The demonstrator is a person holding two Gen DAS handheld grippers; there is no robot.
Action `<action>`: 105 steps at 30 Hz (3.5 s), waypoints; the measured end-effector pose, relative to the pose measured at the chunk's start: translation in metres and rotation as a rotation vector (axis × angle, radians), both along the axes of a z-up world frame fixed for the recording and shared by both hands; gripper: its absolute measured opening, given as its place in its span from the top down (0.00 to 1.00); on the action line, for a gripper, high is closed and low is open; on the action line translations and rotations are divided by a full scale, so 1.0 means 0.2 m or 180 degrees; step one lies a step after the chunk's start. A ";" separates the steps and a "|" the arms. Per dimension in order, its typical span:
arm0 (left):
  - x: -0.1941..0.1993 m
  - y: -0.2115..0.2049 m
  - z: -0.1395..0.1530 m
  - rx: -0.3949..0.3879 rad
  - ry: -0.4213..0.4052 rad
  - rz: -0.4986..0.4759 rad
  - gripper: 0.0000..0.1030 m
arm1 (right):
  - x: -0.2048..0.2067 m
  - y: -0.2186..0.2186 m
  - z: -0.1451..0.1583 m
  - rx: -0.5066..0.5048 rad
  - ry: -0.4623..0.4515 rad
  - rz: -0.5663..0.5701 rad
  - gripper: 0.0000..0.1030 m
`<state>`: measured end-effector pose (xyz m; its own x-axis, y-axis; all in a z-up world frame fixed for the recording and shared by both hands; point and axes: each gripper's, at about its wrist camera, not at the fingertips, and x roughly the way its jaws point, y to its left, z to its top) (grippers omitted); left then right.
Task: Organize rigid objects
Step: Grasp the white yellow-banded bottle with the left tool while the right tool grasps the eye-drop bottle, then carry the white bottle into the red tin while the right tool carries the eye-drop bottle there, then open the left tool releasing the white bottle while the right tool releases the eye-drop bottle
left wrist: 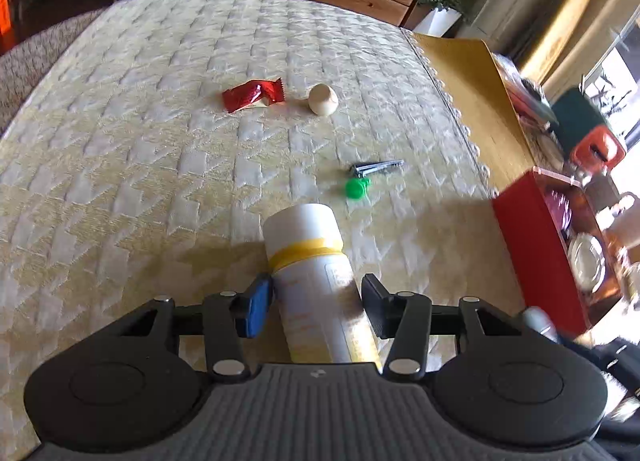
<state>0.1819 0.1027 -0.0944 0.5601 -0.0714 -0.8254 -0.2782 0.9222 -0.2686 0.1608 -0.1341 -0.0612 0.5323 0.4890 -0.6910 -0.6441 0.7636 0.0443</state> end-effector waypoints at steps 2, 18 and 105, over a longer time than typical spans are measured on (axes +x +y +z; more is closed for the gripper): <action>-0.02 -0.03 0.00 0.0011 -0.0009 -0.0036 0.53 | -0.01 -0.04 0.02 0.0026 -0.0024 -0.0044 0.64; -0.03 -0.33 0.26 -0.0086 -0.0225 -0.0492 0.54 | 0.02 -0.44 0.16 0.0045 -0.0207 -0.0584 0.64; 0.25 -1.07 0.33 0.0334 -0.0426 -0.1539 0.51 | 0.24 -0.72 0.13 0.0074 -0.0030 -0.1001 0.41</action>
<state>0.2314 -0.1103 -0.0282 0.5848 -0.2689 -0.7653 0.2173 0.9609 -0.1716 0.2090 -0.2785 -0.0356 0.6663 0.3150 -0.6759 -0.3769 0.9243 0.0592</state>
